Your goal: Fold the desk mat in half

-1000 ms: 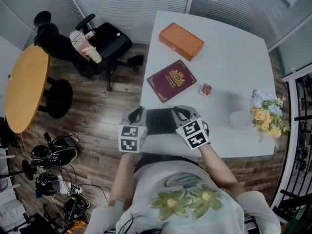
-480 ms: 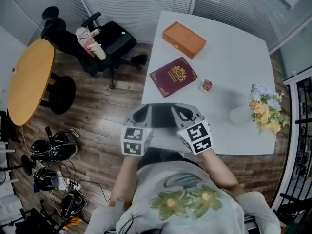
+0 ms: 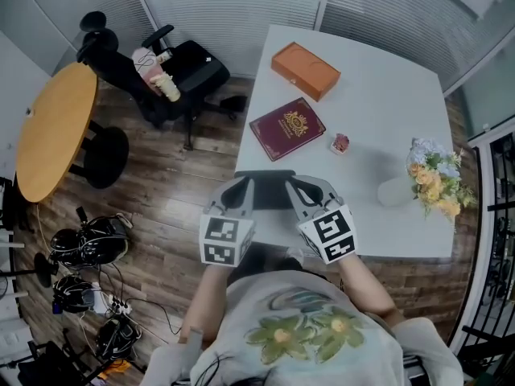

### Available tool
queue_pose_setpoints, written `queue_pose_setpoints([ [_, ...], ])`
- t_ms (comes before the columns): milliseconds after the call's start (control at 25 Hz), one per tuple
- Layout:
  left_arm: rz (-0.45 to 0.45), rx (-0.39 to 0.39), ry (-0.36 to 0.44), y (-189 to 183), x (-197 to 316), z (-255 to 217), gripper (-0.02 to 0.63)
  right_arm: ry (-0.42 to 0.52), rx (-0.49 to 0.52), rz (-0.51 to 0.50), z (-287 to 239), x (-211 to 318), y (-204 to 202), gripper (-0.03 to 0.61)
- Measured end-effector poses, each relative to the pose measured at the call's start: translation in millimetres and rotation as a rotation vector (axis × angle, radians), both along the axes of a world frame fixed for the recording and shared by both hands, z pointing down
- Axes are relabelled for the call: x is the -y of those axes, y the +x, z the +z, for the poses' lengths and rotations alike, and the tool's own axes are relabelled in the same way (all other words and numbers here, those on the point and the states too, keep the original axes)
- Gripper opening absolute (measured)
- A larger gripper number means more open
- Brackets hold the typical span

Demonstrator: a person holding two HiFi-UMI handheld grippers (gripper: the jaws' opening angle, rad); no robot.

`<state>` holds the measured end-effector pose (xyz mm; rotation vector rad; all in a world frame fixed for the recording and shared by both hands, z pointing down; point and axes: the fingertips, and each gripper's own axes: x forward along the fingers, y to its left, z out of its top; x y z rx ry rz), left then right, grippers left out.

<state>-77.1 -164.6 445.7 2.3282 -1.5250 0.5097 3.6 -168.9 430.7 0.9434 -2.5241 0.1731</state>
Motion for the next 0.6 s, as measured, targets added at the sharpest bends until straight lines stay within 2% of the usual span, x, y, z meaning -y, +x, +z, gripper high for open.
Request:
queue_pose_setpoints([
  [600,0.016,-0.023,-0.012,4.5,-9.3,-7.5,0.005,-0.008,0.024,-0.004,-11.0,-7.1,0.2,0.017],
])
